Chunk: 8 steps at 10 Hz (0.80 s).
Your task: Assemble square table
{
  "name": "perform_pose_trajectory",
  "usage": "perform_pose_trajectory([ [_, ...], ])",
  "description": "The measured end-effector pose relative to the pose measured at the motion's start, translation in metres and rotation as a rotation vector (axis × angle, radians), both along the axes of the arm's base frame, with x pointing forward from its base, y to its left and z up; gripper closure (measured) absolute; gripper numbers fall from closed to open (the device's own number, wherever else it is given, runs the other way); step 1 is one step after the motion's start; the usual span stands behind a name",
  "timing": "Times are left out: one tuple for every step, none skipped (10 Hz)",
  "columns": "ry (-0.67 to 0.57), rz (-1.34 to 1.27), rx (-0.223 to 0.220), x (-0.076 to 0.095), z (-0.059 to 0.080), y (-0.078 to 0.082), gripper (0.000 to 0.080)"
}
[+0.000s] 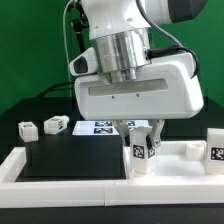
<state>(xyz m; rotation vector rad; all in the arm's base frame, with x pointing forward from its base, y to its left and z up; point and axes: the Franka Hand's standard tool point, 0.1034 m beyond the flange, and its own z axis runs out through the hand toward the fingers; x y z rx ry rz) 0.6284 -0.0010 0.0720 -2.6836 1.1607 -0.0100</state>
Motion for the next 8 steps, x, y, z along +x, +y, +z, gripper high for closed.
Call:
perform_pose_trajectory([
  [0.029,-0.189,0.045,-0.001,-0.0011,0.0,0.0498],
  [0.063,-0.359,0.089,-0.002,-0.0017,0.0005,0.0499],
  [0.087,-0.494,0.136,-0.0024,-0.0019,-0.001,0.0499],
  [0.091,-0.507,0.138,-0.0027,-0.002,-0.001,0.0499],
  [0.093,-0.51,0.138,-0.0029,-0.0025,-0.0004,0.0402],
  [0.082,-0.447,0.13,-0.0034,-0.003,-0.0002,0.0402],
  [0.072,-0.336,0.113,-0.0034,-0.0014,0.0021,0.0233],
  [0.033,-0.135,0.071,-0.0012,0.0017,0.0043,0.0233],
])
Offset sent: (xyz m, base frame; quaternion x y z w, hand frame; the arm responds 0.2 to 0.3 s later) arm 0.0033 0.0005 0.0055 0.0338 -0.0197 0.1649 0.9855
